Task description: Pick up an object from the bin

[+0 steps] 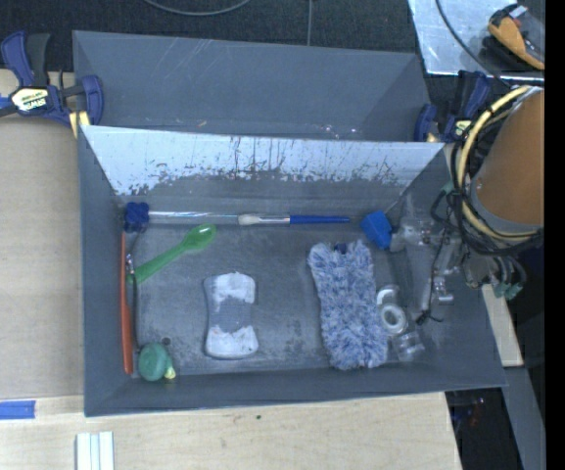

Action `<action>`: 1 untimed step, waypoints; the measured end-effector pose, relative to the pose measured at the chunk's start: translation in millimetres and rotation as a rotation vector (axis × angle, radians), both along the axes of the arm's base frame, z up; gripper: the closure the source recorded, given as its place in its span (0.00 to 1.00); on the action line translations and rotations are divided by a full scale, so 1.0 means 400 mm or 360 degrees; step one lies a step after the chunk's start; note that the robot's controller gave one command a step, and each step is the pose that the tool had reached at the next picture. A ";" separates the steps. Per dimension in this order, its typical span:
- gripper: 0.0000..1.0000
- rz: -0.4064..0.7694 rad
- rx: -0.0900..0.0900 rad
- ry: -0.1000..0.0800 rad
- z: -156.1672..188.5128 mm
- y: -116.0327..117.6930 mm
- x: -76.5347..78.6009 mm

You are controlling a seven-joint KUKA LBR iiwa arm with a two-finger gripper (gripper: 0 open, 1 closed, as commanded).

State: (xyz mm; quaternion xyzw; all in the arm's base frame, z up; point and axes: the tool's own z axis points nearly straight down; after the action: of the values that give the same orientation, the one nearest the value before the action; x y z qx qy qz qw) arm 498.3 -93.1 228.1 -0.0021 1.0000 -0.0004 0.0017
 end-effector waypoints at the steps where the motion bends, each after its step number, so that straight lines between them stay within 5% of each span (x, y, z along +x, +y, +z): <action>1: 0.00 0.0000 0.0000 0.0000 0.000 0.000 0.000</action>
Offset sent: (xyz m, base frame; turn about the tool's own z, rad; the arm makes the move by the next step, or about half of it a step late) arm 0.0129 0.0137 -0.0947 0.2458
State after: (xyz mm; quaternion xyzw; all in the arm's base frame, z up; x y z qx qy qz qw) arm 498.3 -93.1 228.1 -0.0021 1.0000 -0.0004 0.0017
